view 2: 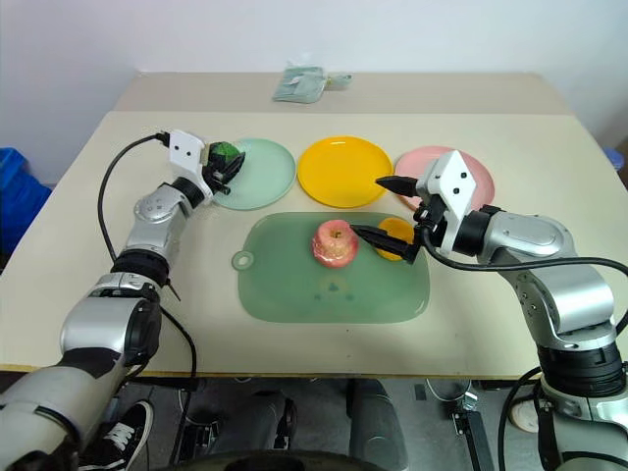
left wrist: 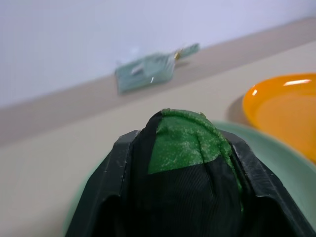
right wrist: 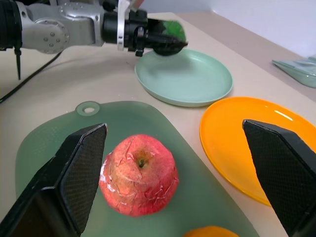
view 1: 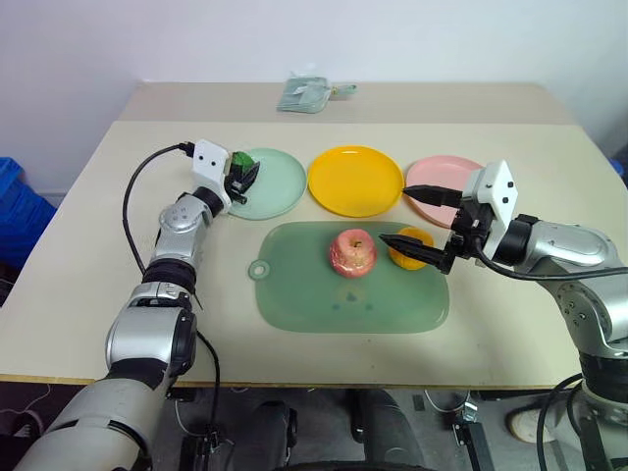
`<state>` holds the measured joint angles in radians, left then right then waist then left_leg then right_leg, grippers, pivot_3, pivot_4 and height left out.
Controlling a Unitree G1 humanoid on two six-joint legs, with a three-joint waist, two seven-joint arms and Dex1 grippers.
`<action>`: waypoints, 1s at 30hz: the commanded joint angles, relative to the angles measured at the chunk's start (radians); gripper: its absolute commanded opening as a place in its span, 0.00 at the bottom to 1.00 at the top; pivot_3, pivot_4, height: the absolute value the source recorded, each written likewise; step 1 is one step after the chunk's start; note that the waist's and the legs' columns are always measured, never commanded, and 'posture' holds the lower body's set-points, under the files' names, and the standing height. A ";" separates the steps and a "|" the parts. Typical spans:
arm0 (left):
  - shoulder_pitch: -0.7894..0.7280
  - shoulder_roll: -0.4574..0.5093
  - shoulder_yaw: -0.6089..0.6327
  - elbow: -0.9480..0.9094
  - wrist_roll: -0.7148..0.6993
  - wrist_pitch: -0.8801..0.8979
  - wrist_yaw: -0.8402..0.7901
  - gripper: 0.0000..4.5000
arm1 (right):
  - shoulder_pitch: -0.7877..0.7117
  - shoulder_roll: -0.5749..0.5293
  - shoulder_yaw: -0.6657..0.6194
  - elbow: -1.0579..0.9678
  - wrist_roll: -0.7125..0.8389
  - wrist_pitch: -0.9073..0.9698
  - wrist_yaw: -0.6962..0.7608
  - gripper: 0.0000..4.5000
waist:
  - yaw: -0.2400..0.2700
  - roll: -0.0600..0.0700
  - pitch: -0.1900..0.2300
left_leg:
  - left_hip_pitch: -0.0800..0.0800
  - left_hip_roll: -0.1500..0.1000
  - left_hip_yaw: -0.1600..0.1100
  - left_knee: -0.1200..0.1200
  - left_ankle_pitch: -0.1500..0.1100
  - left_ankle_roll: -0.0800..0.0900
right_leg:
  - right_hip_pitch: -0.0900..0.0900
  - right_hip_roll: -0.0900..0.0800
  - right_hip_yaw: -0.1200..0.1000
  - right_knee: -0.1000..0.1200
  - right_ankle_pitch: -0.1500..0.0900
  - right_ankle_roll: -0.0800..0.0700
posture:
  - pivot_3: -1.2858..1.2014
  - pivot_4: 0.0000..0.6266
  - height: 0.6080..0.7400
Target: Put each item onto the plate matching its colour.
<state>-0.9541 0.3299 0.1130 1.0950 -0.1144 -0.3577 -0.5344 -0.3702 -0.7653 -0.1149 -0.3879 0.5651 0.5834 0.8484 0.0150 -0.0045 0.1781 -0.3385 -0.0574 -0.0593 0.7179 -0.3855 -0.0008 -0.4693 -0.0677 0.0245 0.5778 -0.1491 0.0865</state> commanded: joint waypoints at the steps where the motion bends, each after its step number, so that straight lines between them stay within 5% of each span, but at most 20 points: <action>1: -0.044 0.007 0.034 -0.054 -0.042 -0.067 -0.059 0.84 | -0.017 -0.001 -0.011 -0.027 0.020 0.011 -0.002 1.00 | -0.002 0.000 0.000 | 0.000 0.000 0.000 0.000 0.000 0.000 | 0.000 0.000 0.000 0.000 0.000 0.000 | 0.52 0.24 1.00; 6: -0.011 0.048 0.037 -0.126 -0.060 -0.078 -0.167 0.84 | -0.025 0.019 0.015 -0.052 0.030 0.040 -0.015 1.00 | -0.007 0.000 0.000 | 0.001 0.000 0.000 0.000 0.000 0.000 | 0.000 0.000 0.000 0.000 0.000 0.000 | 0.52 0.24 1.00; 11: 0.160 0.100 -0.008 -0.510 -0.330 0.219 -0.697 0.84 | -0.049 0.020 0.107 -0.025 -0.017 0.069 -0.004 1.00 | -0.016 0.000 0.000 | 0.001 0.001 0.000 0.000 0.000 0.000 | 0.000 0.001 0.000 0.001 0.000 0.000 | 0.52 0.24 1.00; 14: 0.275 0.168 -0.037 -0.703 -0.407 0.392 -0.819 0.84 | -0.090 0.033 0.178 0.044 -0.089 0.064 -0.023 1.00 | -0.028 0.000 0.000 | 0.000 0.001 0.000 -0.001 0.000 0.000 | 0.000 0.000 0.000 0.000 0.000 0.000 | 0.52 0.24 1.00; 20: 0.386 0.268 -0.046 -0.856 -0.438 0.516 -0.916 0.84 | -0.192 0.133 0.286 0.108 -0.143 0.134 -0.078 1.00 | -0.027 0.001 0.000 | 0.001 0.002 -0.001 0.000 0.000 0.000 | -0.001 0.002 0.000 0.002 0.000 0.000 | 0.52 0.24 1.00; 30: 0.444 0.289 -0.036 -0.917 -0.423 0.516 -0.899 0.84 | -0.240 0.153 0.356 0.181 -0.200 0.169 -0.037 1.00 | -0.028 0.001 0.000 | 0.000 0.001 0.000 0.000 0.000 0.000 | -0.001 0.000 0.000 0.000 0.000 0.000 | 0.52 0.24 1.00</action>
<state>-0.5139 0.6107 0.0583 0.2134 -0.5322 0.1669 -1.4393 -0.5891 -0.6100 0.2380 -0.2065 0.3809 0.7594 0.8050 -0.0130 -0.0039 0.1779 -0.3383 -0.0564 -0.0598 0.7176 -0.3856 -0.0007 -0.4700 -0.0672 0.0245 0.5783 -0.1493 0.0862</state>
